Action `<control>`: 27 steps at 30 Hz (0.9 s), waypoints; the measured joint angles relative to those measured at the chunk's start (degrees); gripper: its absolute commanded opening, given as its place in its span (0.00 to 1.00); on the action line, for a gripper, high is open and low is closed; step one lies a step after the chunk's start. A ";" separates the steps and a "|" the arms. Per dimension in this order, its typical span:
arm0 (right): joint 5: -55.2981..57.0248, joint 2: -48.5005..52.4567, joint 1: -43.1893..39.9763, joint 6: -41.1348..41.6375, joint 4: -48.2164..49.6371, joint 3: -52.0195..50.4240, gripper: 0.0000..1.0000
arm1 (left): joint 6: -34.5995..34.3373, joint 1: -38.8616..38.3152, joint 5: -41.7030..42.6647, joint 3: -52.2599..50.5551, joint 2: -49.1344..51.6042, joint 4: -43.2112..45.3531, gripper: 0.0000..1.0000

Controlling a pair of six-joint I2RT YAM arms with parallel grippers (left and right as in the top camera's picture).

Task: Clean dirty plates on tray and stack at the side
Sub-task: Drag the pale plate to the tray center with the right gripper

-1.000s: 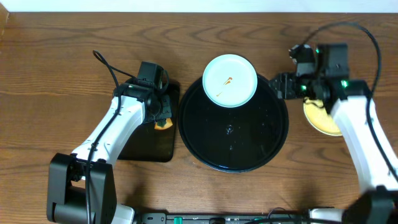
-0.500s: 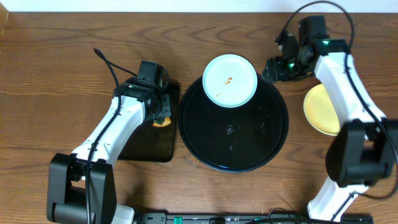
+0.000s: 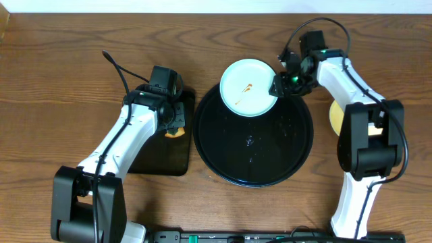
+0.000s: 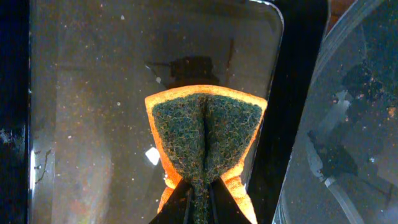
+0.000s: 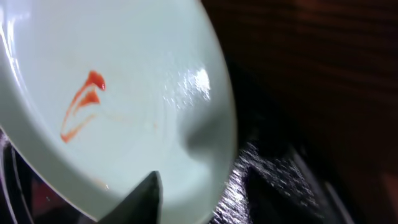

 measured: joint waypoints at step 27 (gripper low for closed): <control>2.60 0.13 1.01 1.73 -26.38 0.00 0.01 | 7.13 0.00 -0.02 -5.84 0.02 7.76 0.08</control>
